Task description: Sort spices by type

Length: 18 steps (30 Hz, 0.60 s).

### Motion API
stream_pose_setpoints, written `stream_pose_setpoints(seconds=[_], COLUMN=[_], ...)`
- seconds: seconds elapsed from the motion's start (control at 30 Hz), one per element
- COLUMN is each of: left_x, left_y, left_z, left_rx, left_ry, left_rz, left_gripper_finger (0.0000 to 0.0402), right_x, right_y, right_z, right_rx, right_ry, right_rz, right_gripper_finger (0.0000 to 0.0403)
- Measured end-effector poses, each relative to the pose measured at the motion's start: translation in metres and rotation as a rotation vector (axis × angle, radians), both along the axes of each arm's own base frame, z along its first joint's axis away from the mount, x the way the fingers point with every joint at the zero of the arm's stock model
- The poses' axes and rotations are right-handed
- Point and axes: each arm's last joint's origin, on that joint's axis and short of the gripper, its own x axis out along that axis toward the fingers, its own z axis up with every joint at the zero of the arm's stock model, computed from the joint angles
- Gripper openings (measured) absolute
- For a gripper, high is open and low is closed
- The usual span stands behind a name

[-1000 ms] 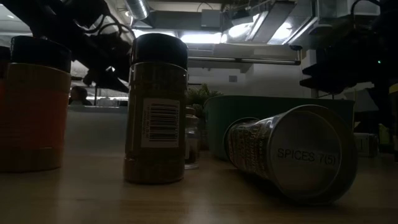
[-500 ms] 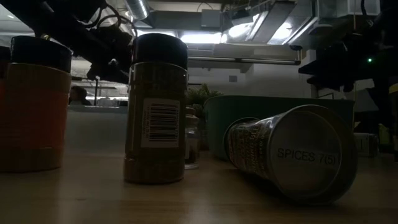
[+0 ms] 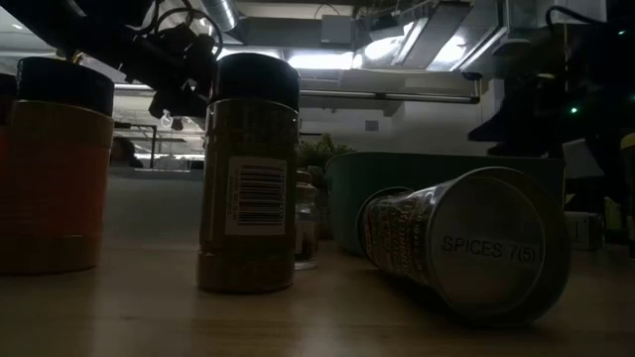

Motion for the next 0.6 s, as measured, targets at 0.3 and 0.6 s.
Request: stream_pose_setpoints(seconds=[0.3,0.6], left_x=[0.0,0.0], left_y=[0.0,0.0], left_z=[0.0,0.0], left_rx=[-0.001,-0.001], left_ry=[0.001,0.001], left_rz=[0.0,-0.001], left_gripper_finger=[0.0274,0.0274], right_x=[0.009,0.018], right_y=[-0.004,-0.008], right_z=[-0.013,-0.019], right_rx=[0.016,-0.014], right_ry=[0.132,0.197], right_rz=[-0.021,-0.023], right_gripper_finger=[0.0376,0.0376])
